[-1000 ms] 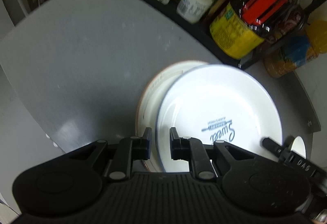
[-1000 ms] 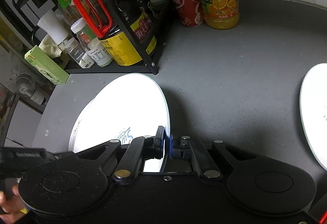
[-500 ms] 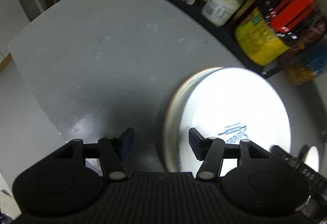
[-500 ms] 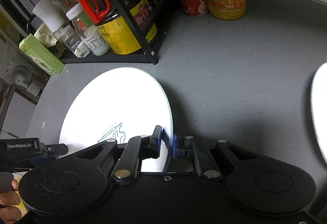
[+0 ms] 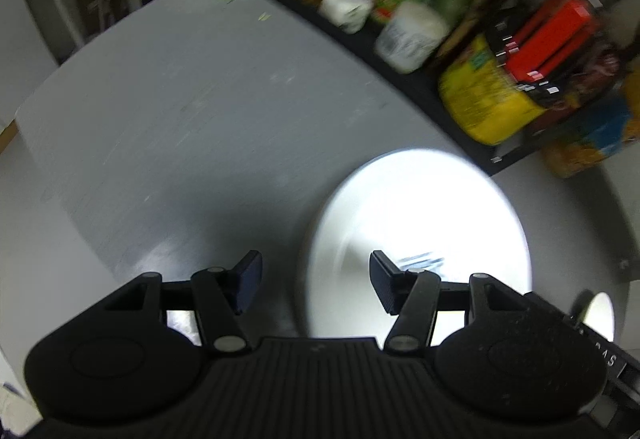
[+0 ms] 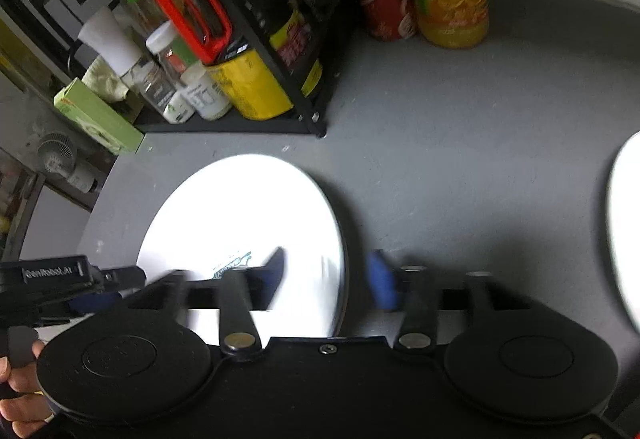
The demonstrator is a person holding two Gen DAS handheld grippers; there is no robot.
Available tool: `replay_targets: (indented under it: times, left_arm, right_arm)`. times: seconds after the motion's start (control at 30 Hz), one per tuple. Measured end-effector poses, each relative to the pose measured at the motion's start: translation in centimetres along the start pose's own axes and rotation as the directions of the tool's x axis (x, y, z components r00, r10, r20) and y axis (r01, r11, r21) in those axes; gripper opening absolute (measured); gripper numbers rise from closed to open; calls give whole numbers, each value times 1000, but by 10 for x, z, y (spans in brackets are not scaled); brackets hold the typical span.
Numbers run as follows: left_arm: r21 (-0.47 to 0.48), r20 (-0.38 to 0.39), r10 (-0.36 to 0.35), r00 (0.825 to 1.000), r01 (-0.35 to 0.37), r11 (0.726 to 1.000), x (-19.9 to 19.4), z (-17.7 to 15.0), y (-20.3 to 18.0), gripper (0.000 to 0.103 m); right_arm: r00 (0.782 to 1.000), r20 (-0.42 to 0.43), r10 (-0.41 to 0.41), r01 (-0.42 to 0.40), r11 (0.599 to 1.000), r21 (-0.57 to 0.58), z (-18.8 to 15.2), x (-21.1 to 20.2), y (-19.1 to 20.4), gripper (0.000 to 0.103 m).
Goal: Organize plates and bowls
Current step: 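Lower the 'Sweet' plate onto the gold-rimmed plate and open the gripper, then move the right gripper toward the white plate with the blue Bakery logo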
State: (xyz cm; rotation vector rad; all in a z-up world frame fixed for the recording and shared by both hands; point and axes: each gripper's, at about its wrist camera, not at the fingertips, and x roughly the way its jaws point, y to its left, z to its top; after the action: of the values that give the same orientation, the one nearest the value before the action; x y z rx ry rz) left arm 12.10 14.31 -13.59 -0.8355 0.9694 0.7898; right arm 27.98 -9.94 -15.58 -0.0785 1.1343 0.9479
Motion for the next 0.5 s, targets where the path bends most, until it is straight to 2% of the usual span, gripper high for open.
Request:
replay_targets:
  times: [0.13, 0.2, 0.5]
  left_arm:
    - [26, 25, -42, 999, 42, 999, -11, 2, -19, 57]
    - [43, 25, -68, 997, 66, 997, -14, 2, -30, 57]
    - [181, 1, -128, 992, 126, 975, -10, -4, -91, 58]
  right_arm:
    - [1000, 7, 3, -3, 1000, 22, 2, -15, -8, 67]
    - [1000, 21, -12, 11, 999, 35, 2, -24, -14, 80]
    - [993, 92, -71, 61, 992, 108, 6, -67, -51, 92]
